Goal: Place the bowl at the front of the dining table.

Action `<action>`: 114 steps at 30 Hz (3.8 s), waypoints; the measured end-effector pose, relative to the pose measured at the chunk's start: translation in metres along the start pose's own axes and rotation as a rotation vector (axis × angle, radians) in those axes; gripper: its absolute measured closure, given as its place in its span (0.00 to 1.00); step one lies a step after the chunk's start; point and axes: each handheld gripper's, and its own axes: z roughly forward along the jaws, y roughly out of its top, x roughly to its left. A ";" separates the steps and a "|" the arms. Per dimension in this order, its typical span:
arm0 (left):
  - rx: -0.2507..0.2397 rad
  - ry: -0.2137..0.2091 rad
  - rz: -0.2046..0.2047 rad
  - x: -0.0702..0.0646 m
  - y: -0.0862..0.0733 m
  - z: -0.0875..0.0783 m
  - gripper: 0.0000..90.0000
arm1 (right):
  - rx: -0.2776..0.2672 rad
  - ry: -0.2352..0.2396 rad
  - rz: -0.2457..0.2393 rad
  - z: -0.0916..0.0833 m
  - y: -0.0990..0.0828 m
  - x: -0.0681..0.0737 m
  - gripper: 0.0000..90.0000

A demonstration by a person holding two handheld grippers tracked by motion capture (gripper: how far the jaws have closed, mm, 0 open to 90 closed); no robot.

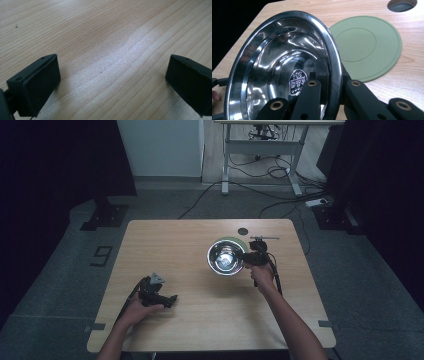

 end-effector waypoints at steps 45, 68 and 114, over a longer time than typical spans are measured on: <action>0.000 0.000 0.000 0.000 0.000 0.000 0.00 | 0.010 -0.065 0.109 0.032 0.021 -0.035 0.96; 0.000 0.000 0.000 0.000 0.000 0.000 0.00 | -0.003 -0.077 0.141 0.051 0.029 -0.044 0.96; 0.000 0.000 0.001 0.000 0.000 0.000 0.00 | 0.007 -0.135 0.183 0.089 0.036 -0.065 0.95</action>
